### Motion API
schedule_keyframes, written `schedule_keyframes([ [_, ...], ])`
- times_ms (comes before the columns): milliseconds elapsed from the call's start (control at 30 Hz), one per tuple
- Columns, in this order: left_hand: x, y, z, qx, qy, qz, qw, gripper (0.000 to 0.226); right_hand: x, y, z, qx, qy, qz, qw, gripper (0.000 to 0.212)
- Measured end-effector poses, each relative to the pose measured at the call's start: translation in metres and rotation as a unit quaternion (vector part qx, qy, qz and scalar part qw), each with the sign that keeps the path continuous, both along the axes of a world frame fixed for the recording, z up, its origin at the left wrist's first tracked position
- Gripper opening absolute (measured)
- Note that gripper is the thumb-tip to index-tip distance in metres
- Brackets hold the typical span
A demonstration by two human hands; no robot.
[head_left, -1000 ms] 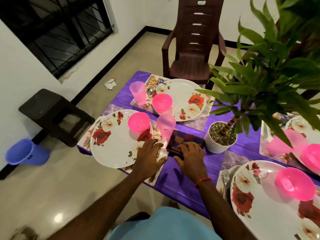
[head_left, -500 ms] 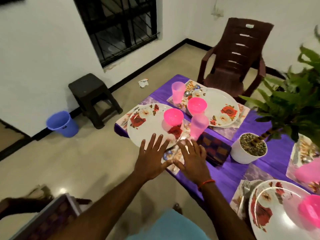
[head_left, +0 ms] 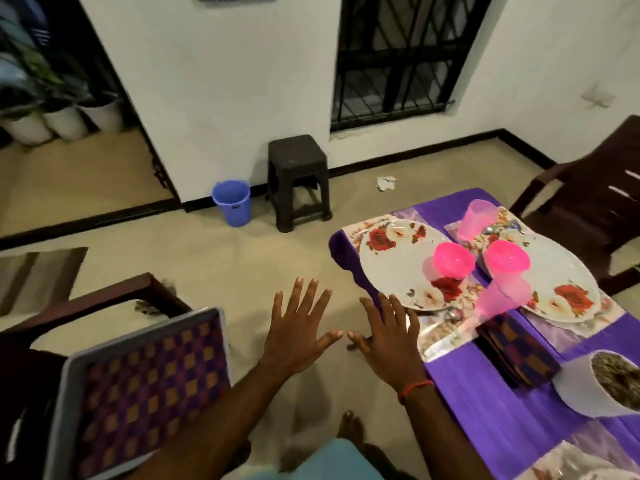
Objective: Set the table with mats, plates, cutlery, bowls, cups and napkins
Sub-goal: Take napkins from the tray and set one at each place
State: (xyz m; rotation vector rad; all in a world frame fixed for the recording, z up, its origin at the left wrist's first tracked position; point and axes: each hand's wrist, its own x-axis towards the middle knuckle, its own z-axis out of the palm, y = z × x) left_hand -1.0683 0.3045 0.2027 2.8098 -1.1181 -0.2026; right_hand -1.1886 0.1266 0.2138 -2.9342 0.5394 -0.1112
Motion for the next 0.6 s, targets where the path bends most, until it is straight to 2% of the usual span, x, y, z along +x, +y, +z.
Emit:
schedule_keyframes([
  [200, 0.017, 0.039, 0.006, -0.020, 0.017, 0.087, 0.996, 0.102, 0.049, 0.022, 0.003, 0.023, 0.014, 0.089, 0.996, 0.071],
  [333, 0.038, 0.052, -0.001, -0.037, 0.012, 0.149, 0.988, 0.089, 0.090, 0.026, 0.004, 0.022, 0.026, 0.149, 0.988, 0.072],
  [467, 0.060, 0.053, 0.000, -0.030, 0.018, 0.215, 0.976, 0.088, 0.135, 0.023, 0.006, 0.008, 0.044, 0.224, 0.974, 0.070],
  [600, 0.077, 0.049, -0.004, -0.036, 0.016, 0.254, 0.966, 0.085, 0.172, 0.023, 0.006, 0.023, 0.020, 0.259, 0.965, 0.072],
])
